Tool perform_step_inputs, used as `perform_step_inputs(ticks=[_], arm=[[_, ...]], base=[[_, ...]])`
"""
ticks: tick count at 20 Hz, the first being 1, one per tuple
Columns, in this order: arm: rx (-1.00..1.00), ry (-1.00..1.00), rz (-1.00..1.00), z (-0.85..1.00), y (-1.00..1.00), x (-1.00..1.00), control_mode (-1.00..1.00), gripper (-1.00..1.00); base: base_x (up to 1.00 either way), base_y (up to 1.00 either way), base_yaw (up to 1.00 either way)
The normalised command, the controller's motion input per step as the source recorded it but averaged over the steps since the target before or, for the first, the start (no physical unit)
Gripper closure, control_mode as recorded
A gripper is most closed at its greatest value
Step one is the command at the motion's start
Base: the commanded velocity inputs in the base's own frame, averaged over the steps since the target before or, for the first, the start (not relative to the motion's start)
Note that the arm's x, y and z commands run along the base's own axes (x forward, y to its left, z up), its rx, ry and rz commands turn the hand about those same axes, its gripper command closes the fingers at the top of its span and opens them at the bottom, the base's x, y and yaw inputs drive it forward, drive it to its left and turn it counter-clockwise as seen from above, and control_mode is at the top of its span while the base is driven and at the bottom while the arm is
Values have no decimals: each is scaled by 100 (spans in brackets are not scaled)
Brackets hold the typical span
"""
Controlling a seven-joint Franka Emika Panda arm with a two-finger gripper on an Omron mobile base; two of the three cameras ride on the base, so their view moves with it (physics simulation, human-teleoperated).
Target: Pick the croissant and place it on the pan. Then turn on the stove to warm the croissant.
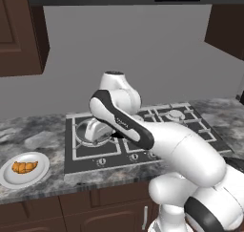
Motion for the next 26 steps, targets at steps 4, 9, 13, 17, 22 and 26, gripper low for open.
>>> perform_step_inputs(ticks=[4, 9, 13, 17, 22, 26], arm=[[0, 0, 4, -23, 65, -10, -100, -100], [0, 0, 4, -24, 68, -12, -100, -100], [0, 0, 2, -21, 68, -3, -100, -100], [-1, 0, 0, -17, 62, 0, -100, -100], [-5, 0, 0, -14, 49, 0, -100, -100], [-8, 0, 0, -11, 34, 6, -100, -100]], base=[[0, 0, 0], [0, 0, 0], [0, 0, 0], [0, 0, 0], [0, 0, 0], [0, 0, 0]])
